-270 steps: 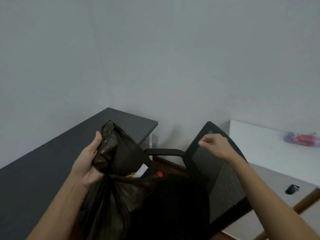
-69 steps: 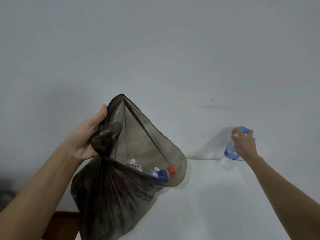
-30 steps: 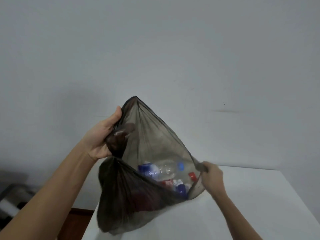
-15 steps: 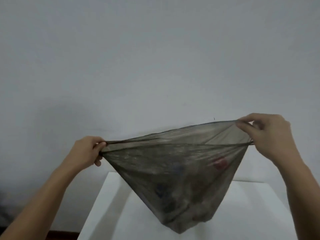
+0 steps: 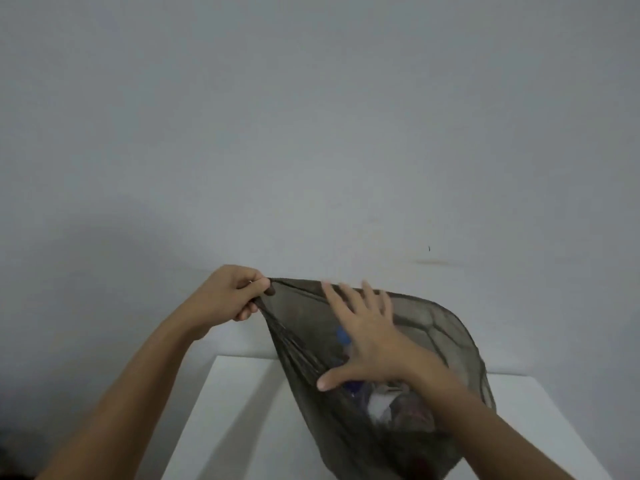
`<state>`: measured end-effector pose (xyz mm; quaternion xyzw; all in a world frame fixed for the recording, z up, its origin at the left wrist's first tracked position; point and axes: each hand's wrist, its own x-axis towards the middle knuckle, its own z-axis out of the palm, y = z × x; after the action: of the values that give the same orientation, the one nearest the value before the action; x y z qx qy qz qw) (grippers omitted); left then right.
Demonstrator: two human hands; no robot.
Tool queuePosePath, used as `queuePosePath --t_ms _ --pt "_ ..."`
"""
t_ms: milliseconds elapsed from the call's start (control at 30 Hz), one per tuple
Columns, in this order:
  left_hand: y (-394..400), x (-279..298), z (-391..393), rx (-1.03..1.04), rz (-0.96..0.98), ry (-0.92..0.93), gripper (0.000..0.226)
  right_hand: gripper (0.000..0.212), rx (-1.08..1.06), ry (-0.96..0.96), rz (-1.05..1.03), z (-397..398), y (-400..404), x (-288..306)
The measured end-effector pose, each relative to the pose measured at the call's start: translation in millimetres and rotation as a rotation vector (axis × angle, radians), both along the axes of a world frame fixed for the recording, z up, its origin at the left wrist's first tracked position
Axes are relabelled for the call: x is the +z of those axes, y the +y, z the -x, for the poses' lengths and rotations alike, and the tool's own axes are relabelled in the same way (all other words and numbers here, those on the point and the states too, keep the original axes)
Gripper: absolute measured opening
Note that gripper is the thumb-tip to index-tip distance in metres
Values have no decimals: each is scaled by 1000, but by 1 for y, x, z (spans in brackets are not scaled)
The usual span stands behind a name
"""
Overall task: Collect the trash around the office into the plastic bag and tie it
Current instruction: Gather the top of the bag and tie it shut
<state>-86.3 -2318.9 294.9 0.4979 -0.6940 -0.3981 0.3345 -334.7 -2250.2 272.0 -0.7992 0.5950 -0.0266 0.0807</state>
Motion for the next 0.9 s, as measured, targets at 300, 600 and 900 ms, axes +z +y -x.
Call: queuePosePath --t_ms 300,600,900 --pt "5 -56 -14 -224 -9 278 66 29 60 -383 239 15 -35 7" --pt "15 -76 86 -269 -169 163 34 16 104 -664 141 15 -33 20" --pt "6 -47 123 -172 -434 723 54 146 -232 -327 -134 83 91 19"
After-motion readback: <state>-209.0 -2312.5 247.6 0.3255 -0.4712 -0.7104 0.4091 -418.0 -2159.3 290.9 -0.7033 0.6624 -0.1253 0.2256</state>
